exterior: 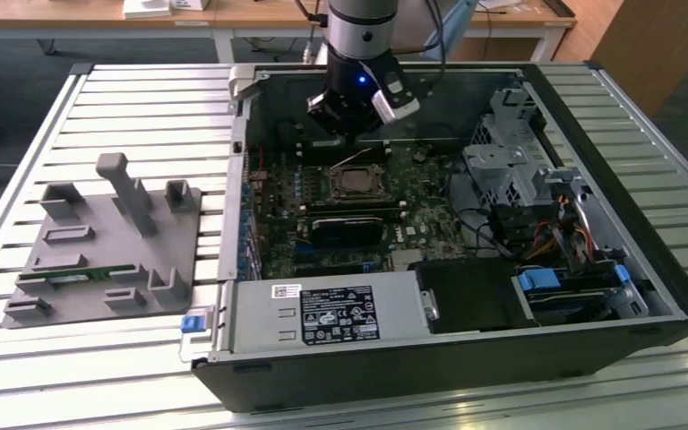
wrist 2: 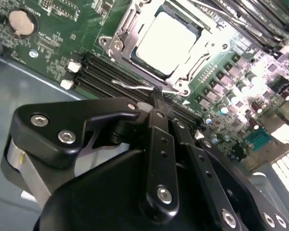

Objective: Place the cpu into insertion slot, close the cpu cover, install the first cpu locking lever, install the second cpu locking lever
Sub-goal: 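Install the first cpu locking lever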

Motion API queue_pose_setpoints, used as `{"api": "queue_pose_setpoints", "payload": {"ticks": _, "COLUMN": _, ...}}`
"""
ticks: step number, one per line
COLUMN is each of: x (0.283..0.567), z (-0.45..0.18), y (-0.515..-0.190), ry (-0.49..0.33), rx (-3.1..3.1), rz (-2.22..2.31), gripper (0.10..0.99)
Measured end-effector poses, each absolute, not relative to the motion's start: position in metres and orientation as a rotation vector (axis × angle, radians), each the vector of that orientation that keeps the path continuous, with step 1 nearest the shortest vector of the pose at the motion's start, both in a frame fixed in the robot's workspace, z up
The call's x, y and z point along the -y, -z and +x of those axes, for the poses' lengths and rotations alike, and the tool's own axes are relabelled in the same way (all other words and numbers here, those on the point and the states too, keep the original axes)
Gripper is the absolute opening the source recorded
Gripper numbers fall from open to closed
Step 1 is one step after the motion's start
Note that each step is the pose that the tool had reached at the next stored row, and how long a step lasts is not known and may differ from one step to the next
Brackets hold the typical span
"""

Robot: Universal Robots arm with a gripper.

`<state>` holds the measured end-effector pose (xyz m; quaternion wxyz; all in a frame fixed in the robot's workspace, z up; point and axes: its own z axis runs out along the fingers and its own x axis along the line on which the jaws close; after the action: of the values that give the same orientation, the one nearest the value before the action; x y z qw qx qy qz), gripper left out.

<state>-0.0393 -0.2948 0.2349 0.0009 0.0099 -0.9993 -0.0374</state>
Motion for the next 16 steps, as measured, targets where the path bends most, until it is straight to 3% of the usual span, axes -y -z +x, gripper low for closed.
{"api": "queue_pose_setpoints", "payload": {"ticks": 16, "x": 0.2888, "z": -0.0338, "y": -0.2256, "ry": 0.117, "rx": 3.138, "rz": 0.031, "gripper": 0.106}}
